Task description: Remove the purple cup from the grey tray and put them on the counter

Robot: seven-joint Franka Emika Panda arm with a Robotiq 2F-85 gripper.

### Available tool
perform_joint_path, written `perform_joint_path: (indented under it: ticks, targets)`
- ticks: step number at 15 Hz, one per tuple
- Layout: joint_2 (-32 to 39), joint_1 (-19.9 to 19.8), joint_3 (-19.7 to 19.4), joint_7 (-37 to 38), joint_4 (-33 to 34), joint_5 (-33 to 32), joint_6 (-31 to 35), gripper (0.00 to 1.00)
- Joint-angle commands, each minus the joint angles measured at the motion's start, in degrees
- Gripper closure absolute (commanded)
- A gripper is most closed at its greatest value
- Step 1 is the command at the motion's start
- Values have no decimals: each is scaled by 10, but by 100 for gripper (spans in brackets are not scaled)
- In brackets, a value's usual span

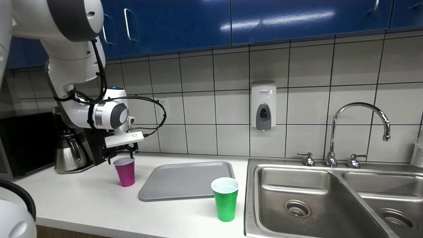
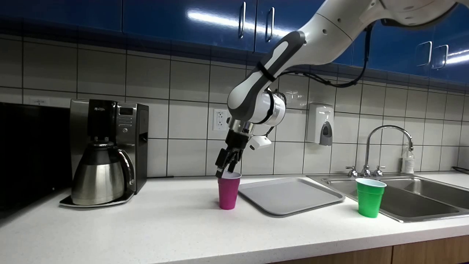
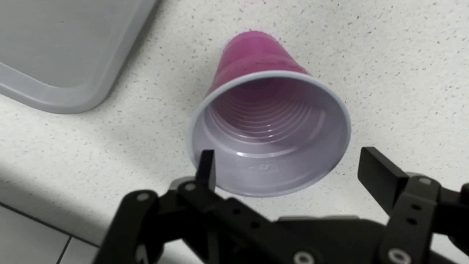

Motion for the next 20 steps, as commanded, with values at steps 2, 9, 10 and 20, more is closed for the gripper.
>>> perform_joint_path:
  ticks: [2,9,10,20]
  targets:
    - [-28,-21,13,-21,-13,4,17,0]
    - [-66,-54,11,-38,-29,29,26,0]
    - [-72,-60,10,-41,-32,34,26,0]
    - [-147,-95,2,-119,-86,138,16,0]
